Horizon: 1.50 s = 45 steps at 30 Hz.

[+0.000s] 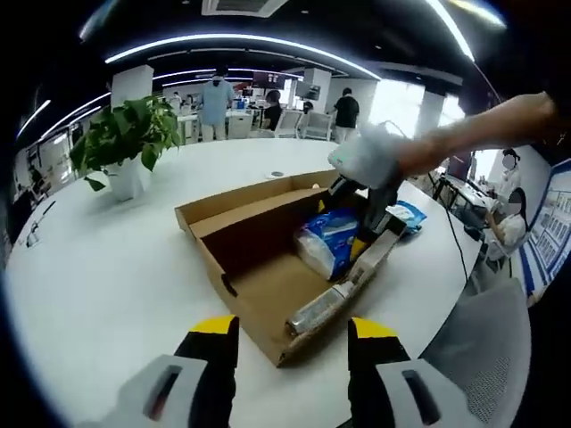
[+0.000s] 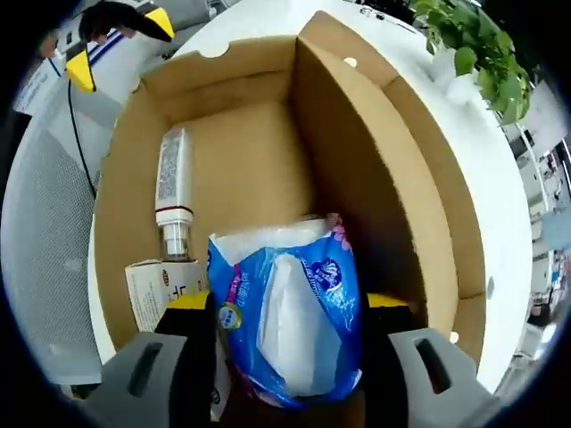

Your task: Operate the shoe box by opening the lid, removing the specified soft item, and placing it in the target area until the item is outside and the box remains undamaged.

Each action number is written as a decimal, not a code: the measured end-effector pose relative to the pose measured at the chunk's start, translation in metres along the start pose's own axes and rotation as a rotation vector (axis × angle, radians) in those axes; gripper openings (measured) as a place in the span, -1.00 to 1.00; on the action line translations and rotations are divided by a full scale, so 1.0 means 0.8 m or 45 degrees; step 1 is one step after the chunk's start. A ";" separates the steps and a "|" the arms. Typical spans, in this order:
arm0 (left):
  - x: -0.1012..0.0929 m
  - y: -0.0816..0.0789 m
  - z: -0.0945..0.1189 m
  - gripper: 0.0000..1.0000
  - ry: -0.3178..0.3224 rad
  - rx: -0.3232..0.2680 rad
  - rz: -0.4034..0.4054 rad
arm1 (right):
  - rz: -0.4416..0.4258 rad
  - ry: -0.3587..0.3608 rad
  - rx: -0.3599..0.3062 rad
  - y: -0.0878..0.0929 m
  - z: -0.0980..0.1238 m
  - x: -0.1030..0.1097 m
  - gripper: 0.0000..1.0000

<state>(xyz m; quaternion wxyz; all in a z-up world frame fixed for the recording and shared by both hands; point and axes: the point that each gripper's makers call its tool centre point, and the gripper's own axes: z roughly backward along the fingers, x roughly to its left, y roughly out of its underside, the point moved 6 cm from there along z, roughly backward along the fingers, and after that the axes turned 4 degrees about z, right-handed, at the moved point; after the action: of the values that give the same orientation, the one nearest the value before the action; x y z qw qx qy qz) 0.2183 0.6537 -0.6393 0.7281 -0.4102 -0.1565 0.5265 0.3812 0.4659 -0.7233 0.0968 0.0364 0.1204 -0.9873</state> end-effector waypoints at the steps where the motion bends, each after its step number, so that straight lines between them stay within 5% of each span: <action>1: 0.000 0.000 -0.001 -0.01 0.002 0.000 -0.003 | 0.006 -0.003 0.008 0.001 -0.004 0.001 0.20; 5: 0.002 -0.001 -0.003 0.01 0.008 0.000 0.004 | 0.041 -0.008 0.055 0.004 -0.017 0.002 0.18; 17: 0.003 -0.007 -0.007 0.14 0.042 -0.007 -0.017 | -0.052 -0.064 0.000 0.010 -0.014 -0.002 0.16; 32: 0.000 -0.010 -0.009 0.27 0.080 0.007 -0.014 | -0.121 -0.031 -0.040 0.006 -0.007 0.015 -0.32; 38: 0.004 -0.006 0.001 0.32 0.080 0.015 0.001 | -0.247 0.012 -0.175 -0.012 0.011 0.005 -0.41; 45: 0.008 -0.008 0.009 0.30 0.073 -0.015 0.060 | -0.196 0.039 -0.178 -0.012 0.026 0.011 -0.43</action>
<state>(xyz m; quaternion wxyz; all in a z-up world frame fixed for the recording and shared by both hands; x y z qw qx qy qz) 0.2203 0.6616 -0.6315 0.7171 -0.4329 -0.1289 0.5307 0.3694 0.4679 -0.7018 0.0211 0.0351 0.1928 -0.9804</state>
